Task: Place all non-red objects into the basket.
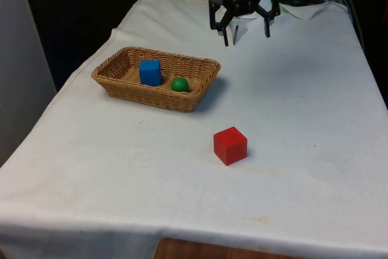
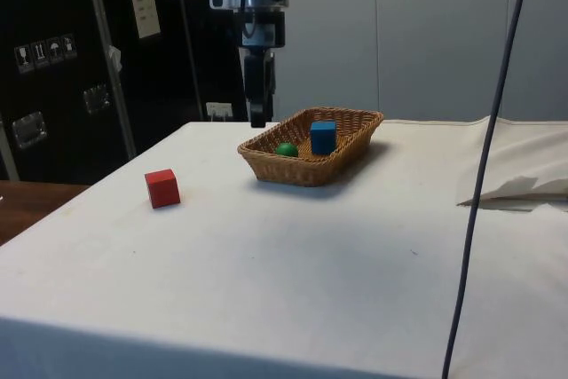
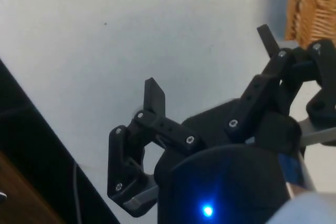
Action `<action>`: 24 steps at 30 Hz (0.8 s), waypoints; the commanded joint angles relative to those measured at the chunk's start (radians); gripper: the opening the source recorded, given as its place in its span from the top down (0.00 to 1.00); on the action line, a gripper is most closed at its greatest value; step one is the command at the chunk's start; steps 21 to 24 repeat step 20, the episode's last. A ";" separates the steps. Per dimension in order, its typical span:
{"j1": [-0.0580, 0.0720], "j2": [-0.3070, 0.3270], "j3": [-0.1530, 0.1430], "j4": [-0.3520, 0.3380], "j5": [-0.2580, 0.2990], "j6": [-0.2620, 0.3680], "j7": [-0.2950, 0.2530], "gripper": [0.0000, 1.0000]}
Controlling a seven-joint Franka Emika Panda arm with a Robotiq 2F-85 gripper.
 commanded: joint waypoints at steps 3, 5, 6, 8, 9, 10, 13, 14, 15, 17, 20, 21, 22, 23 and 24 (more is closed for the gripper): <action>0.008 -0.007 0.012 -0.004 -0.018 0.001 0.035 0.00; 0.008 -0.008 0.016 -0.005 -0.018 0.001 0.041 0.00; 0.009 -0.009 0.022 -0.005 -0.018 0.002 0.049 0.00; 0.010 -0.008 0.028 -0.004 -0.016 0.003 0.057 0.00; 0.010 -0.008 0.031 -0.004 -0.015 0.003 0.061 0.00; 0.010 -0.008 0.033 -0.004 -0.013 0.004 0.065 0.00; 0.010 -0.010 0.040 -0.006 -0.010 0.005 0.078 0.00; 0.010 -0.010 0.042 -0.006 -0.008 0.005 0.083 0.00; 0.009 -0.009 0.043 -0.005 -0.008 0.005 0.088 0.00; 0.009 -0.008 0.045 -0.004 -0.006 0.006 0.098 0.00; 0.007 -0.006 0.047 0.000 -0.001 0.000 0.102 0.00; 0.007 -0.006 0.047 0.000 -0.001 0.000 0.102 0.00; 0.007 -0.006 0.047 0.000 -0.001 0.000 0.102 0.00; 0.007 -0.006 0.047 0.000 -0.001 0.000 0.102 0.00; 0.007 -0.006 0.047 0.000 -0.001 0.000 0.102 0.00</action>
